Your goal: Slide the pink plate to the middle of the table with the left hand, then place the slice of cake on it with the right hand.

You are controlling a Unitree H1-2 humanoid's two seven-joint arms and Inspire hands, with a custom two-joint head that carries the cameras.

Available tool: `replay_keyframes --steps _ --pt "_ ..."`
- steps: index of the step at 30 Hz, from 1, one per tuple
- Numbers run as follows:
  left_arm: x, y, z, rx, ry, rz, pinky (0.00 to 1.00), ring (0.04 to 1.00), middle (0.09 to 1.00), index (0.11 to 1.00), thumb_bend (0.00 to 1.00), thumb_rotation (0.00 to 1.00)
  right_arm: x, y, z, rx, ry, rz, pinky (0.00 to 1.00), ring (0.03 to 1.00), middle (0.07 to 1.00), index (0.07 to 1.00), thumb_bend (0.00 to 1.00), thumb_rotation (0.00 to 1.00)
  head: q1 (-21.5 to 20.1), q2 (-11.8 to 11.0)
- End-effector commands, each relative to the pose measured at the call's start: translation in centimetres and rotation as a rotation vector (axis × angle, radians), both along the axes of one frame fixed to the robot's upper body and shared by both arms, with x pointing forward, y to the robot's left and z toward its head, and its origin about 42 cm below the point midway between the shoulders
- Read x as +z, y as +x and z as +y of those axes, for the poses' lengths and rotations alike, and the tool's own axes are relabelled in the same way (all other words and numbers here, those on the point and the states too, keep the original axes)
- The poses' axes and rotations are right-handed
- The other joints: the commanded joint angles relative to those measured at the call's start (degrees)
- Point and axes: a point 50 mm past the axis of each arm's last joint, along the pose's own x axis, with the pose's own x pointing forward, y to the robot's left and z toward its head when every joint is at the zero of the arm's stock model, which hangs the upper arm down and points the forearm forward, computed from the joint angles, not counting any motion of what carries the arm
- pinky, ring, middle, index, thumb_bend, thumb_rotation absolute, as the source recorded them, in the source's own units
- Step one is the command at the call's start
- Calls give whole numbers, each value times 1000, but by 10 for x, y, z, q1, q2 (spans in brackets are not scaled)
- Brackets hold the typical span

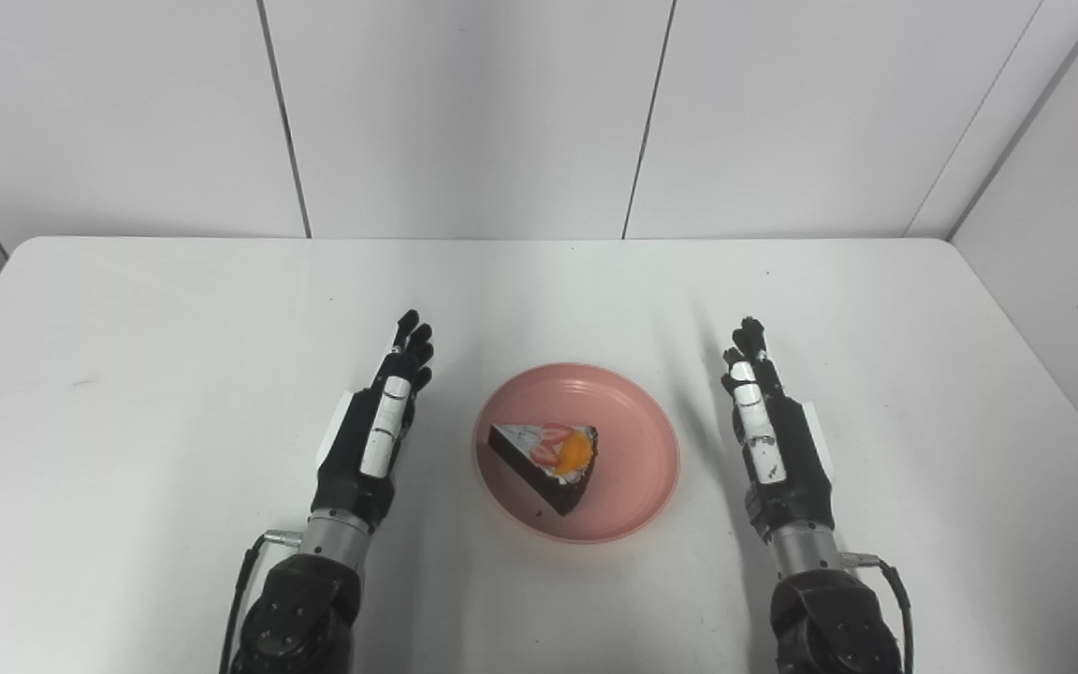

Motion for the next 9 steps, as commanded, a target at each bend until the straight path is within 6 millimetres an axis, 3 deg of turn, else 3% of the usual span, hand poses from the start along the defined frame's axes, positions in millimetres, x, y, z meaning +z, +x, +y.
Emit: replay_keyframes --steps 1,9 --pt "-8 -4 -3 14 1 -4 1000 1000 1000 1000 671 1000 10 -1 1 24 0 -28 1000 1000 1000 1000 661 876 0 0" --pt "-5 -7 -7 16 -50 29 1000 1000 1000 1000 658 1000 13 -5 2 14 -14 -43 1000 1000 1000 1000 631 908 5 -2"
